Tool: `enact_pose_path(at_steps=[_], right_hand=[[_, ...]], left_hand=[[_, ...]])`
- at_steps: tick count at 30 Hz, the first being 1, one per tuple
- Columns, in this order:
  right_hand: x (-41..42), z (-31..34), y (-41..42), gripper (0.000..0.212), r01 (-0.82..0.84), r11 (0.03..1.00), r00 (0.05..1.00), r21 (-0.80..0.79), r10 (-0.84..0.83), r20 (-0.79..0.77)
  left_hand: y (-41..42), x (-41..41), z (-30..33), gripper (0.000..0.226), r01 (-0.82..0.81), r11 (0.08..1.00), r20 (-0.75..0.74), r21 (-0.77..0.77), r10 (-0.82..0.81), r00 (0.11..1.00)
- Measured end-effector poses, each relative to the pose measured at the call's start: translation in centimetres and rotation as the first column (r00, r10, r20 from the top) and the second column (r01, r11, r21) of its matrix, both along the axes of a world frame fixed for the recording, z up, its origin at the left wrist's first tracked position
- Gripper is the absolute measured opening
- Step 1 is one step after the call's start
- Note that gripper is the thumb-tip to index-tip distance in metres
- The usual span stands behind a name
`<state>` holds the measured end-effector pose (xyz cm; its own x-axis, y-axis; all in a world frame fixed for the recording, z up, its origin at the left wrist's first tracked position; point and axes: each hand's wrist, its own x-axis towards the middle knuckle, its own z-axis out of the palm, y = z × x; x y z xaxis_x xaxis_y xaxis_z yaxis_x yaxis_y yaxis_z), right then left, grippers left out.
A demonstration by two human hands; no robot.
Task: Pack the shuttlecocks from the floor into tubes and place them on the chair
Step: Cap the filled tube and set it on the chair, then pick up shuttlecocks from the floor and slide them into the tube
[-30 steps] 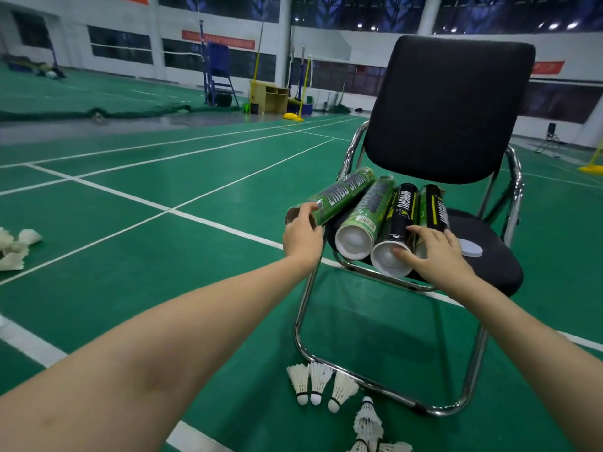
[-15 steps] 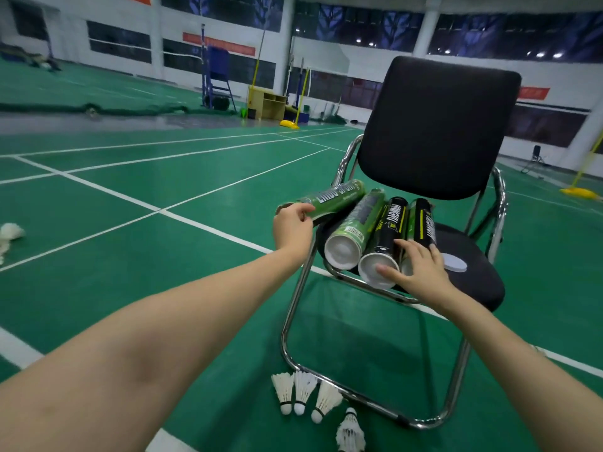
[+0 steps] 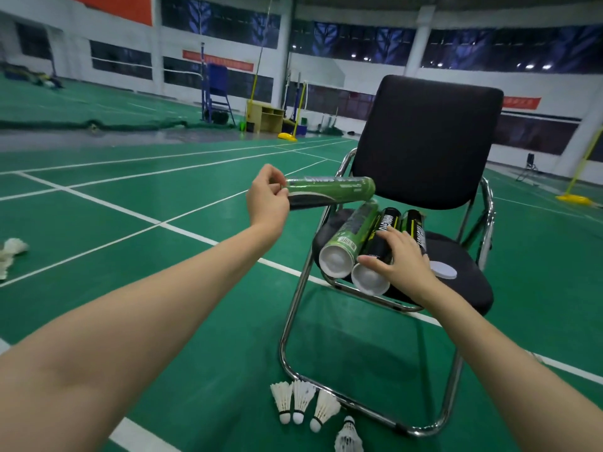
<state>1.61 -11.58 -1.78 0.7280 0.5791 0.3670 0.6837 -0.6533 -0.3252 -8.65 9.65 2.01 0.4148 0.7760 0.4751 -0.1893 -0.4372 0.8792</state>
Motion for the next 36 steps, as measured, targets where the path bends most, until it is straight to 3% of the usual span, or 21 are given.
enact_pose_path(at_steps=[9, 16, 21, 24, 29, 34, 36], right_hand=[[-0.7, 3.0, 0.1, 0.083, -0.093, 0.976, 0.966, 0.197, 0.04, 0.256], [-0.5, 3.4, -2.1, 0.086, 0.045, 0.998, 0.891, 0.048, -0.062, 0.449], [0.3, 3.1, -5.9, 0.091, 0.154, 0.972, 0.735, -0.175, 0.006, 0.678], [0.2, 3.3, -8.0, 0.087, 0.15, 0.972, 0.736, -0.179, 0.011, 0.677], [-1.8, 2.9, -9.9, 0.082, 0.02, 0.988, 0.887, -0.152, 0.053, 0.459], [-3.8, 2.9, -11.6, 0.084, 0.013, 0.976, 0.891, -0.216, 0.087, 0.445], [-4.4, 2.6, -12.2, 0.085, 0.03, 0.971, 0.908, -0.237, 0.073, 0.412]], left_hand=[[-2.3, -0.7, 2.6, 0.033, 0.193, 0.975, 0.126, -0.111, -0.178, 0.976], [-3.7, -0.5, 3.0, 0.034, 0.418, 0.875, 0.152, -0.245, -0.391, 0.908], [-4.6, -0.7, 3.3, 0.03, 0.571, 0.735, 0.213, -0.366, -0.531, 0.82], [-5.0, -0.5, 3.4, 0.028, 0.609, 0.701, 0.165, -0.371, -0.596, 0.786], [-5.7, -0.6, 2.9, 0.025, 0.63, 0.668, 0.113, -0.396, -0.646, 0.755], [-5.2, -0.9, 3.0, 0.021, 0.666, 0.661, -0.048, -0.346, -0.721, 0.691], [-4.9, -1.1, 2.9, 0.025, 0.714, 0.627, -0.166, -0.311, -0.776, 0.609]])
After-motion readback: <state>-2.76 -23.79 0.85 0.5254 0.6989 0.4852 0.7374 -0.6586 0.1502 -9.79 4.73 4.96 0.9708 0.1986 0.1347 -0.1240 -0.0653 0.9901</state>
